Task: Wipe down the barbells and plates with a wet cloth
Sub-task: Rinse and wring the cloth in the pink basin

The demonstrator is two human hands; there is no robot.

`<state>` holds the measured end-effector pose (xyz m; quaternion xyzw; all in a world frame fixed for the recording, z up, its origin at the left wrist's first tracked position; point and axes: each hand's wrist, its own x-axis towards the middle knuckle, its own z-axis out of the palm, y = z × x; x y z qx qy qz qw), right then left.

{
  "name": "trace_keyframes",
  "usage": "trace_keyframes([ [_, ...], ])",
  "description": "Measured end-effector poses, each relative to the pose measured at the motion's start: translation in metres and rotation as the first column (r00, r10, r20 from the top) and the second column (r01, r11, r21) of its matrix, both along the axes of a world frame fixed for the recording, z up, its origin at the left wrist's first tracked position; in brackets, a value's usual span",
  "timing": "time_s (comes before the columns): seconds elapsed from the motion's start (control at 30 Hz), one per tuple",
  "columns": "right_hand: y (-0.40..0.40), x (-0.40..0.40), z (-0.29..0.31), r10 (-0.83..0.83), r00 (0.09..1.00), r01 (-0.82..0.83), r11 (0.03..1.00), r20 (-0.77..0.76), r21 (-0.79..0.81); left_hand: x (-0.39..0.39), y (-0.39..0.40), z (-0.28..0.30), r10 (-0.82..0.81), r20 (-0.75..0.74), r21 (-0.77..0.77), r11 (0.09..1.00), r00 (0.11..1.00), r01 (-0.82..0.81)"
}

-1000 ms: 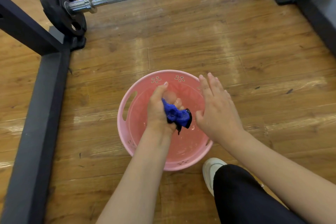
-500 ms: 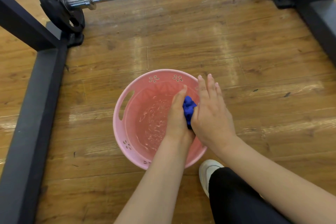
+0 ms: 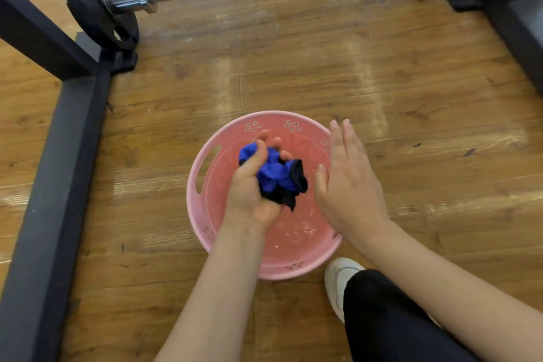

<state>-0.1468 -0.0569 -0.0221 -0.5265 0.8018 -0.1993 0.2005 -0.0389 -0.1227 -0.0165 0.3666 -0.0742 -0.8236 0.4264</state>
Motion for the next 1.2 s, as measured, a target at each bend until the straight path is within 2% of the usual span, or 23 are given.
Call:
trace_keyframes([
  [0.03, 0.000, 0.000, 0.000, -0.001, 1.000, 0.001, 1.000, 0.000, 0.000, 0.006, -0.004, -0.001, -0.011, -0.061, -0.046, 0.999, 0.998, 0.008],
  [0.13, -0.001, 0.002, -0.001, -0.012, 1.000, 0.012, 1.000, -0.010, 0.002, 0.017, -0.011, -0.003, -0.196, -0.223, -0.177, 0.971, 0.955, 0.157],
  [0.2, -0.002, 0.002, -0.001, -0.023, 1.000, 0.022, 1.000, -0.020, -0.012, 0.017, -0.012, -0.003, -0.235, -0.278, -0.205, 0.962, 0.931, 0.182],
  [0.37, -0.001, 0.001, 0.000, -0.014, 1.000, 0.014, 1.000, -0.018, 0.004, 0.005, -0.012, 0.013, -0.126, -0.049, -0.058, 0.991, 0.991, 0.123],
  [0.5, -0.001, 0.002, -0.001, -0.027, 0.999, 0.027, 1.000, -0.017, -0.006, 0.000, -0.012, 0.016, -0.080, 0.011, 0.013, 0.997, 0.997, 0.080],
  [0.73, 0.000, 0.002, -0.002, -0.035, 0.999, 0.035, 0.999, -0.015, -0.024, -0.014, -0.005, 0.018, -0.101, 0.114, 0.131, 0.988, 0.988, 0.086],
  [0.93, 0.001, 0.001, -0.002, -0.021, 0.999, 0.020, 1.000, -0.030, -0.015, -0.014, -0.006, 0.010, -0.105, 0.214, 0.167, 0.984, 0.971, 0.069],
  [1.03, 0.001, 0.000, -0.001, -0.008, 0.999, 0.008, 1.000, -0.053, -0.007, -0.003, -0.009, 0.003, -0.206, 0.098, 0.148, 0.970, 0.974, 0.191],
  [1.13, 0.000, 0.001, -0.001, 0.005, 0.997, -0.004, 1.000, -0.080, 0.011, 0.009, -0.007, -0.001, -0.431, -0.148, 0.011, 0.899, 0.890, 0.437],
  [1.2, 0.000, 0.001, -0.001, 0.011, 0.997, -0.009, 1.000, -0.080, 0.015, 0.015, -0.006, 0.000, -0.463, -0.228, -0.074, 0.886, 0.857, 0.458],
])
